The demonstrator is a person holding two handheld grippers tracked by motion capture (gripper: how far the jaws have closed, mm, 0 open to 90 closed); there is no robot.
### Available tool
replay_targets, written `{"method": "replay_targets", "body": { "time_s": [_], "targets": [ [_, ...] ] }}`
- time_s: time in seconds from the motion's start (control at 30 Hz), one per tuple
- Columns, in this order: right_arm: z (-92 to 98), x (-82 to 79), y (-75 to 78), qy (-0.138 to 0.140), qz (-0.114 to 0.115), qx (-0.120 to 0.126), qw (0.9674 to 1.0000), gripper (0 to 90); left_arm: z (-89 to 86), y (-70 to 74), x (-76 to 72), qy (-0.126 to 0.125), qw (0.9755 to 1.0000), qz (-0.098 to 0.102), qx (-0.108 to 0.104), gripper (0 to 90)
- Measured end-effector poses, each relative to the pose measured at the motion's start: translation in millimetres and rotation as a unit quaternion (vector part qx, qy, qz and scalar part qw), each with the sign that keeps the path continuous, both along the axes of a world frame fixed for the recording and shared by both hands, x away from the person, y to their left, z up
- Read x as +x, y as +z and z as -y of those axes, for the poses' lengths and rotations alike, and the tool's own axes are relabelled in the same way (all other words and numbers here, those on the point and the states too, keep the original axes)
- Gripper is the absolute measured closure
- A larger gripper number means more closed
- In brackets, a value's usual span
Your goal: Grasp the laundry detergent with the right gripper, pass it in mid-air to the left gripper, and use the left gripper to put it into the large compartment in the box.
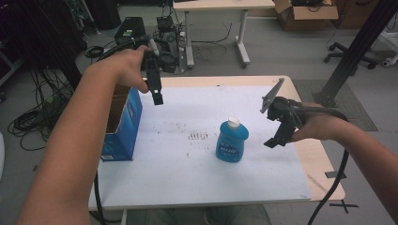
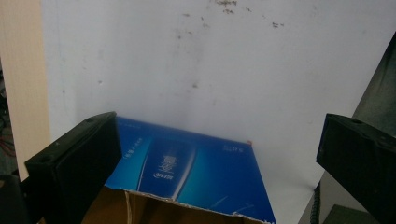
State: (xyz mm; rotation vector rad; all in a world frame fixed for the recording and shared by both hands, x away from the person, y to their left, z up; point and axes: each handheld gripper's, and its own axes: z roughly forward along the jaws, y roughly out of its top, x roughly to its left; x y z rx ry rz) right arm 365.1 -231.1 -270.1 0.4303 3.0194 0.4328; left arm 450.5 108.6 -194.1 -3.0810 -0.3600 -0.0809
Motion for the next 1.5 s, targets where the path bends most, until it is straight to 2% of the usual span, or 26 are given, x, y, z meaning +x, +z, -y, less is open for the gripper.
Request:
{"method": "replay_targets", "body": {
  "time_s": [0.3,0.6,1.17,1.27,1.33,1.5],
  "targets": [
    [-3.7,2.2,-3.1,0.004,-0.001,-0.004,1.0,0.8,0.0,-2.5,-2.7,-0.004,1.0,-0.001,0.008,0.4],
    [-6.7,0.1,-8.2,0.003,-0.007,-0.003,1.0,0.8,-1.4,-1.4,-7.5,-0.007,1.0,0.001,0.006,0.4],
    [-7.4,-3.8,-19.0,0.004,-0.01,-0.008,0.9999,0.7,-6.2,-8.1,-18.9,-0.007,0.9999,-0.006,0.009,0.4],
    [-8.0,-5.5,-21.2,0.006,-0.011,-0.008,0.9999,0.6,-5.6,-8.0,-23.6,-0.009,0.9999,-0.009,0.009,0.4],
    [-8.5,-6.5,-23.4,0.006,-0.01,-0.007,0.9999,0.6,-5.5,-6.8,-29.5,-0.016,0.9998,-0.009,0.001,0.4],
    [-7.9,-8.0,-28.1,0.002,-0.01,0.001,0.9999,0.6,-4.4,-6.2,-42.8,-0.027,0.9996,-0.01,0.006,0.4]
  ]
}}
